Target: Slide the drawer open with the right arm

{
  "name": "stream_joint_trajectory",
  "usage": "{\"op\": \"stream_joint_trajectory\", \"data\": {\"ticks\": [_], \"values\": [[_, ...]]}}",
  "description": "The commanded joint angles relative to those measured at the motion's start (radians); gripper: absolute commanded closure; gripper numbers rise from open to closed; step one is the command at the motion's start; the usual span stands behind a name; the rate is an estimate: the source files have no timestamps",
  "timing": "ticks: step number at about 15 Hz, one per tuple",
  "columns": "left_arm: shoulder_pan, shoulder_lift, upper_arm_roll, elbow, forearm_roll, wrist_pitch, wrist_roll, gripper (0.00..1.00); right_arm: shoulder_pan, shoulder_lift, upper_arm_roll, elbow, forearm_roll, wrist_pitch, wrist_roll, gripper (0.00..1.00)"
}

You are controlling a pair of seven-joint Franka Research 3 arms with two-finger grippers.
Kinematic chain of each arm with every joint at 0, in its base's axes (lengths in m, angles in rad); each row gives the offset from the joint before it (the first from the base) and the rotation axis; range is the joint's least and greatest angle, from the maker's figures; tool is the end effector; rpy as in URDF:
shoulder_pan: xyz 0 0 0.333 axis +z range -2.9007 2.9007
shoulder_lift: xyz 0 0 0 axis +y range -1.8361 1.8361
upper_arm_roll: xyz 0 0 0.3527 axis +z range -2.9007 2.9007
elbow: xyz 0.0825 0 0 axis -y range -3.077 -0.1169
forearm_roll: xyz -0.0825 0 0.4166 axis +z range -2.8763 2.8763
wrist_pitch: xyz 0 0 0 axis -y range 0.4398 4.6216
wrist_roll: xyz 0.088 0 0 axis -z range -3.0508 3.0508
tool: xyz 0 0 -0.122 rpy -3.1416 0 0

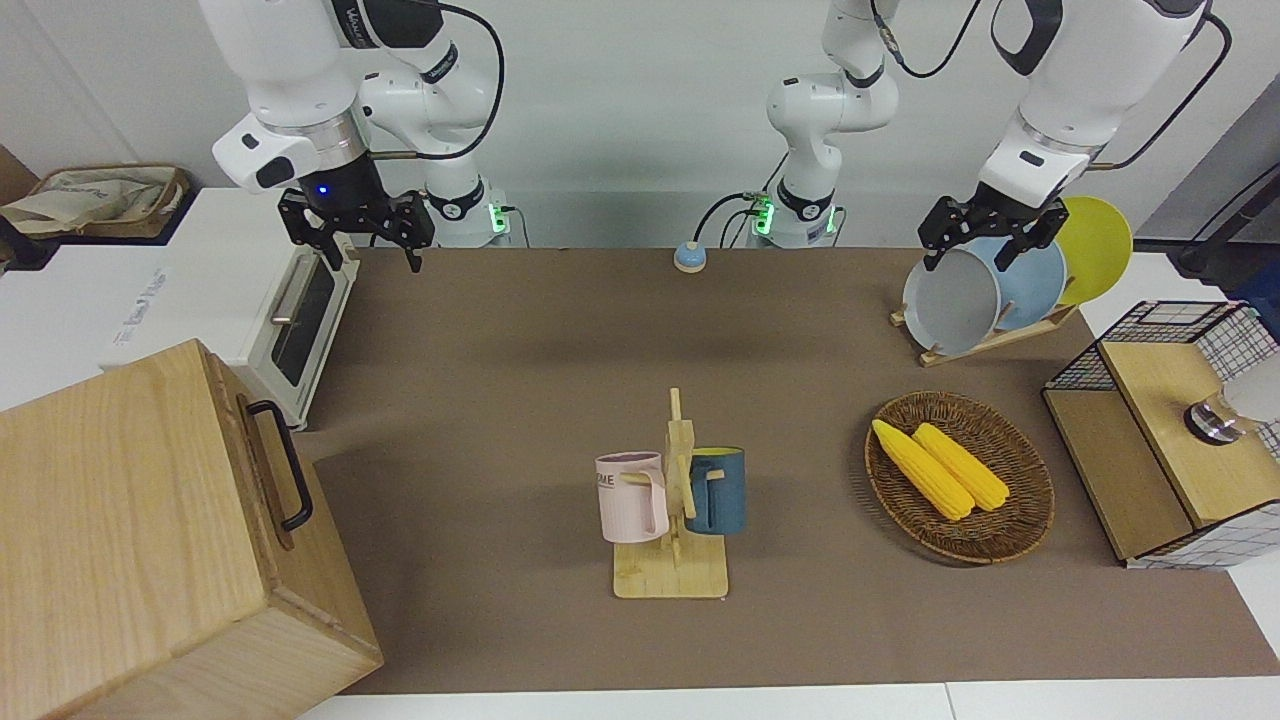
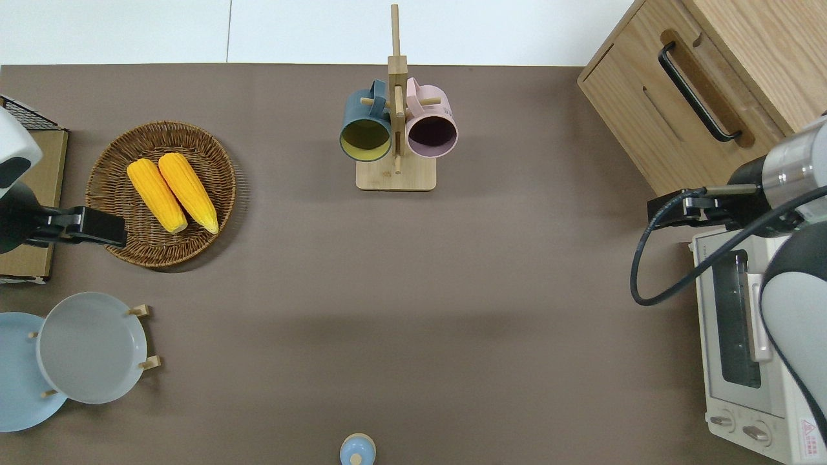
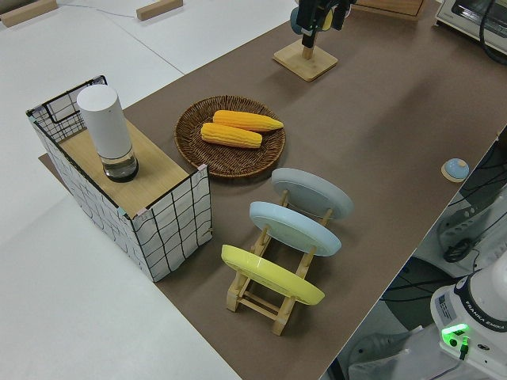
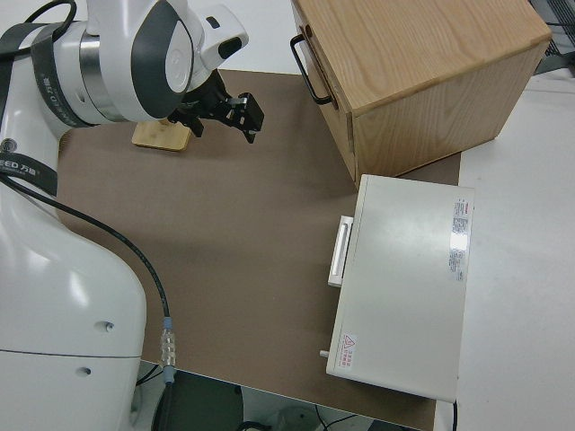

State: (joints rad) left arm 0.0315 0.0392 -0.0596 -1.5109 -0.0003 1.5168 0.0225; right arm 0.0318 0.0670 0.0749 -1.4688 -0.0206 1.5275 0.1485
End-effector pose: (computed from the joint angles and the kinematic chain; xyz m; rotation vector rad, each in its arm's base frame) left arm 0.5947 -0.0160 0.6485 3.1376 -0.0794 -0.0522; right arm 0.6033 0.0603 0.6538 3.1244 -0.0668 -0.0095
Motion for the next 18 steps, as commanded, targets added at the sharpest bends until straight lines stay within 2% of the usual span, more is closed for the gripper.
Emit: {"op": "stream_joint_trajectory", "data": {"ticks": [1,4,12,16,18], "values": [[0.004,0.011,-0.006,0.026,0.017,-0.02,0.01,0.01,-0.009,0.008,0.005,0.008,0.03,-0.001,-0.018,0.011],[0.004,0.011,-0.006,0.026,0.017,-0.02,0.01,0.01,-0.012,0.008,0.005,0.019,0.028,-0.003,-0.021,0.011],[0.004,0.011,-0.006,0.026,0.017,-0.02,0.01,0.01,-0.03,0.025,0.002,0.021,0.022,-0.001,-0.018,0.011],[0.004,0.011,-0.006,0.026,0.017,-0.02,0.01,0.01,-0.035,0.051,0.002,0.059,0.008,0.002,-0.021,0.013],[0.004,0.011,-0.006,0.026,0.017,-0.02,0.01,0.01,-0.035,0.059,0.002,0.065,-0.005,0.0,-0.021,0.013]]}}
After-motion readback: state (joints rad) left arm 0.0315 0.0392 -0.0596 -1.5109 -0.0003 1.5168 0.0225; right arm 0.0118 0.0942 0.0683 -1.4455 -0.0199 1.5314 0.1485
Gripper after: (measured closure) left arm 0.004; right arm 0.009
